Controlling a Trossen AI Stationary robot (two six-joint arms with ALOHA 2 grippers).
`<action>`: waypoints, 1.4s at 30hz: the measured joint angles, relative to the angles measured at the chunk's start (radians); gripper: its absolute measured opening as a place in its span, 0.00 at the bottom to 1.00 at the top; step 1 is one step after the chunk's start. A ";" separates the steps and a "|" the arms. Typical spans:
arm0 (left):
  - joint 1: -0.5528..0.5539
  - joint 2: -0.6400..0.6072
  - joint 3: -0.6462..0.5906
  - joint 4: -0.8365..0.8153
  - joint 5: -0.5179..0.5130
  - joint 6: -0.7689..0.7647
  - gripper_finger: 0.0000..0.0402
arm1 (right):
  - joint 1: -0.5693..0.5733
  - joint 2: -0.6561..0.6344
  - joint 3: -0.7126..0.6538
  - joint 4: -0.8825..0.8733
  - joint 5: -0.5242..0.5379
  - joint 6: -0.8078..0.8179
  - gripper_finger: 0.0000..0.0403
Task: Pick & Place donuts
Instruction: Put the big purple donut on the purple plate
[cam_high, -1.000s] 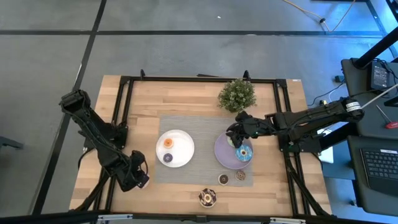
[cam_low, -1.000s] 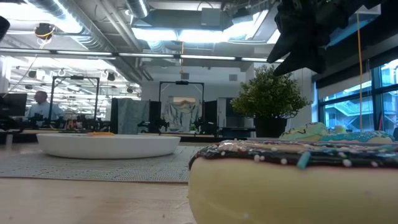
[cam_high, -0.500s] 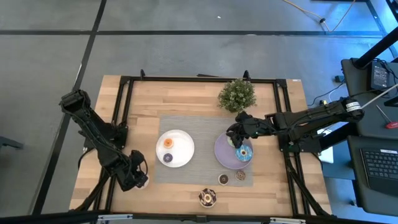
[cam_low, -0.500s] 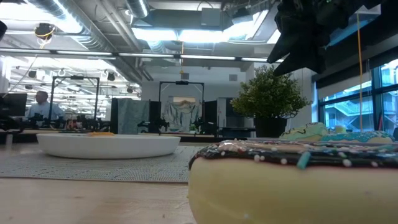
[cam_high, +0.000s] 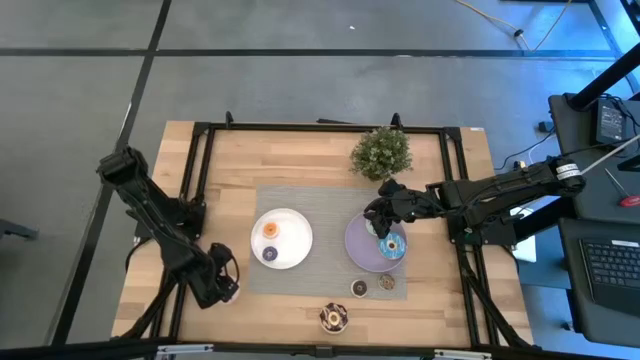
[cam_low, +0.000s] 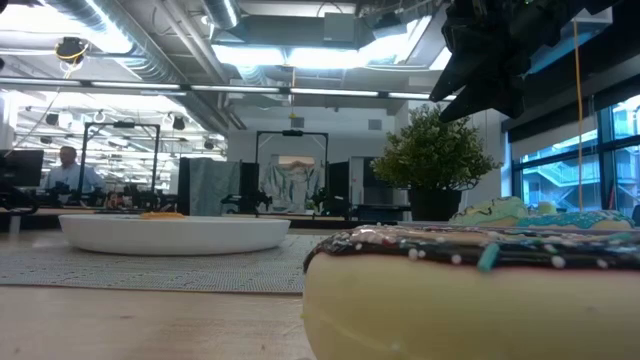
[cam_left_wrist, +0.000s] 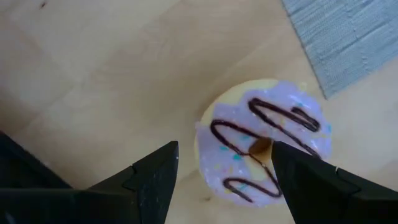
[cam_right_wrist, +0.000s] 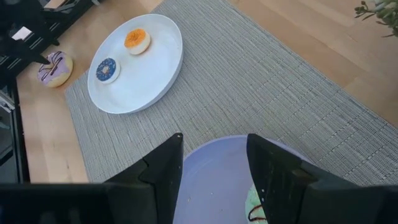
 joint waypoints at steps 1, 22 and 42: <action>0.000 0.011 0.000 0.004 -0.007 -0.004 0.63 | 0.000 0.000 0.000 0.000 0.000 0.000 0.45; 0.000 0.131 0.000 0.092 0.059 -0.017 0.56 | 0.000 0.000 0.000 0.000 0.000 0.001 0.44; 0.039 0.027 0.075 0.111 -0.341 0.178 0.31 | 0.000 0.000 0.000 0.095 0.054 -0.003 0.44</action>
